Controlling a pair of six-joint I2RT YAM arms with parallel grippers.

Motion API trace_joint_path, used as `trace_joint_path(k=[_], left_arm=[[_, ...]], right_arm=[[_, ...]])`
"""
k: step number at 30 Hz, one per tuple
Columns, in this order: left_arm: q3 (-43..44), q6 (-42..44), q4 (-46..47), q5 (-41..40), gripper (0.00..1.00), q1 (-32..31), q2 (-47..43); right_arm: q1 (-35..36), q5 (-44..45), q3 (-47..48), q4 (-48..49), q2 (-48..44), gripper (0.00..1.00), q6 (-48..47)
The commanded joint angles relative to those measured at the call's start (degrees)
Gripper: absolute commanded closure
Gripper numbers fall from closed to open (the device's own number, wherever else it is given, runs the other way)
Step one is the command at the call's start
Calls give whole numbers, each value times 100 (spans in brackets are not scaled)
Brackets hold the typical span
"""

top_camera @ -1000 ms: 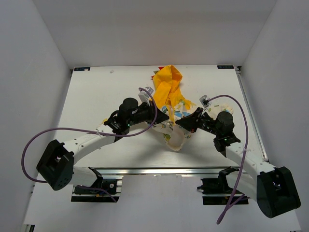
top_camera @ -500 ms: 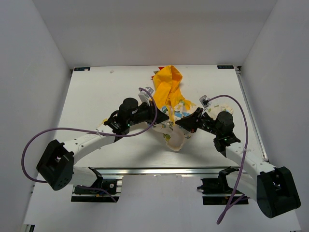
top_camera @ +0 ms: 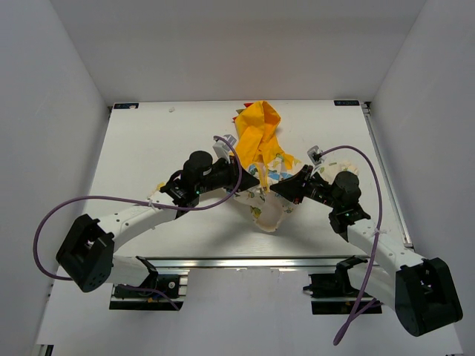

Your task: Zip up the jacket

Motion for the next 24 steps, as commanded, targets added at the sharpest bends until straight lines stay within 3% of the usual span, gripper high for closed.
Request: trace_joint_path(k=[1,24], left_arm=[[-55,36,214,187,100,3,-66],[-239,-298,505,689,100,-6,-22]], right_arm=[[-19,-97,13,424,-41,100,101],[-19,228,-241,1407,117,100,487]])
